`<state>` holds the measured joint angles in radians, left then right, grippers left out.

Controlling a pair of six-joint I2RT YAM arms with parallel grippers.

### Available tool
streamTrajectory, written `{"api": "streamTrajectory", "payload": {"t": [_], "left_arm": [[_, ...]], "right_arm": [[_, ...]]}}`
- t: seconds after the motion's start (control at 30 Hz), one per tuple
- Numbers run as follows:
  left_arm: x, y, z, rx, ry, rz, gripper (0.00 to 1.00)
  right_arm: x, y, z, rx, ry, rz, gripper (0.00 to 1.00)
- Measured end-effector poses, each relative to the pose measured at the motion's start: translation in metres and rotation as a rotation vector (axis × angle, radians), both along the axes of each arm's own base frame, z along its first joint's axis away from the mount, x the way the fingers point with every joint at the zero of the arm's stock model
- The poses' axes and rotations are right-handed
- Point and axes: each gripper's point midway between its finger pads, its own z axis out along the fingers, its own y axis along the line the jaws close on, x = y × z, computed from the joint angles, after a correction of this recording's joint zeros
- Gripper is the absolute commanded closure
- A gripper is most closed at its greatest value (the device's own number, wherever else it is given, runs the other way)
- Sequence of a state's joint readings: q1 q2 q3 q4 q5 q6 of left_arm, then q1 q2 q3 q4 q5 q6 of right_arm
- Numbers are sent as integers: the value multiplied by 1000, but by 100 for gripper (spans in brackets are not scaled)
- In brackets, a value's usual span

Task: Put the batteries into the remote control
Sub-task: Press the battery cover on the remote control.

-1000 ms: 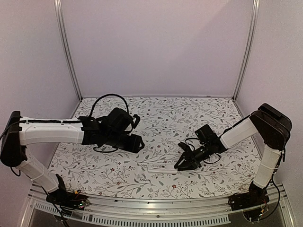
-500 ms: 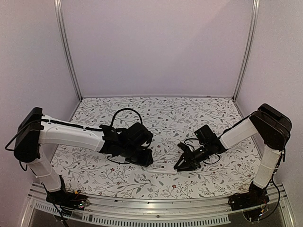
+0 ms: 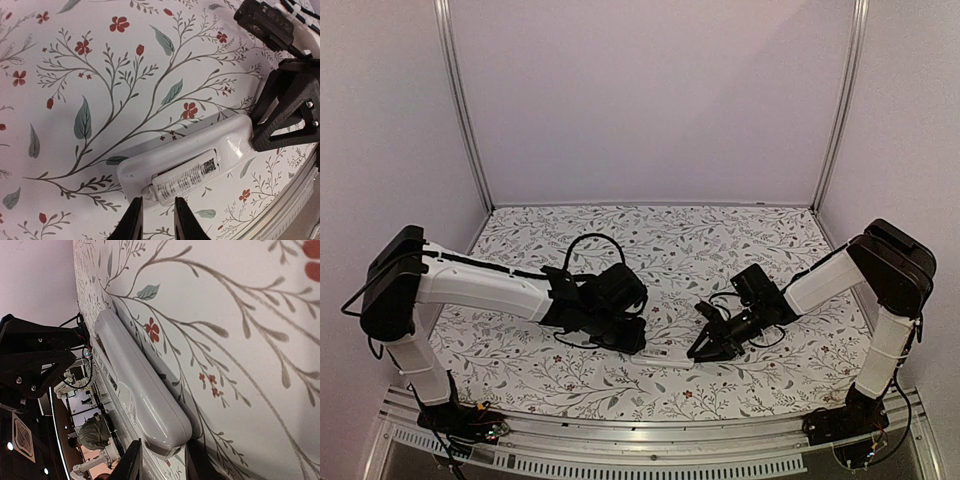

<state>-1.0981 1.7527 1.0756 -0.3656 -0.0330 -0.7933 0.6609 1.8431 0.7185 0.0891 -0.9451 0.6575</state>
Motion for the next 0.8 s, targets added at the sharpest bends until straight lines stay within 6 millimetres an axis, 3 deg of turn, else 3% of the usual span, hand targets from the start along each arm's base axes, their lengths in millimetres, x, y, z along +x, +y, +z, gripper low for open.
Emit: {"api": "streamTrajectory", "payload": {"t": [0.8], "left_arm": [[-3, -10, -11, 32, 11, -23, 85]], "right_arm": [[0, 0, 0, 0, -2, 2, 71]]}}
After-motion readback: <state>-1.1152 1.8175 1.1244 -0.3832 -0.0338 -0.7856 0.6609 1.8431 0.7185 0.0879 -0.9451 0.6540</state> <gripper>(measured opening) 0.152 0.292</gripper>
